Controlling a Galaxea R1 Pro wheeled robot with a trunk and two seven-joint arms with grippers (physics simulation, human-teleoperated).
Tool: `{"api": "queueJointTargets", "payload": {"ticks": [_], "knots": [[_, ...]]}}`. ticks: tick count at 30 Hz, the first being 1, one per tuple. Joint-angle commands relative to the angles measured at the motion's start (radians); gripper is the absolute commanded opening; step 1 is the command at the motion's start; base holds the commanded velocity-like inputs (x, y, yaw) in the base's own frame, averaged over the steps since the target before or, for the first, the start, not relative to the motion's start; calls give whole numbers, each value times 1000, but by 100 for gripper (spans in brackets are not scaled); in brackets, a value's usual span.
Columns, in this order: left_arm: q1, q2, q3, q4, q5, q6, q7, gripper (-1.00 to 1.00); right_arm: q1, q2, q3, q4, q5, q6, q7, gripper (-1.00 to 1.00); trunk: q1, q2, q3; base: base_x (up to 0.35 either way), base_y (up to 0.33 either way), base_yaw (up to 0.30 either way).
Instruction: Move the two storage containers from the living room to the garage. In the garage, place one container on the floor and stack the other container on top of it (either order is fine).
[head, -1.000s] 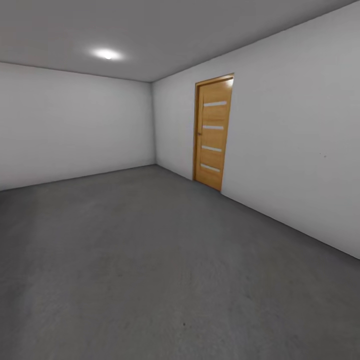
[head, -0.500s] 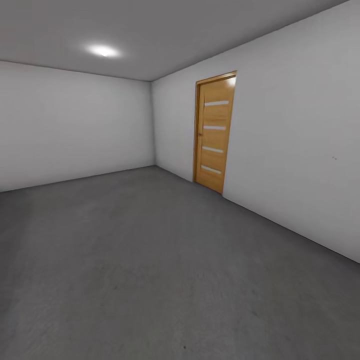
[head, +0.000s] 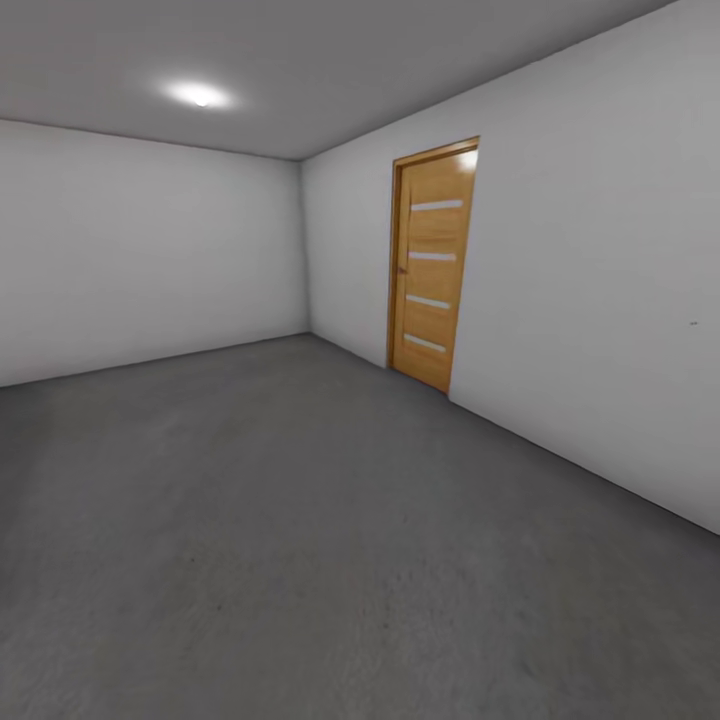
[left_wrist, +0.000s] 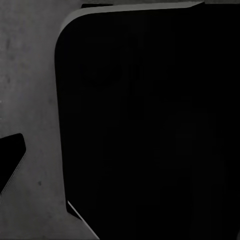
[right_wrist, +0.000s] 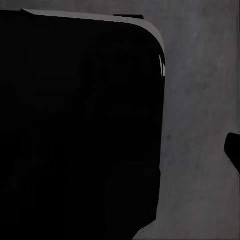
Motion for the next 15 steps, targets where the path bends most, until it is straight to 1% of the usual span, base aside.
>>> {"api": "queueJointTargets", "payload": {"ticks": [1, 15], "knots": [[1, -1, 1, -2, 1, 0, 1, 100, 0, 0, 0, 0, 1, -3, -1, 100, 1, 0, -1, 336, 0, 0], [1, 0, 1, -2, 1, 0, 1, 100, 0, -1, 1, 0, 2, -3, -1, 100, 1, 0, -1, 336, 0, 0]]}}
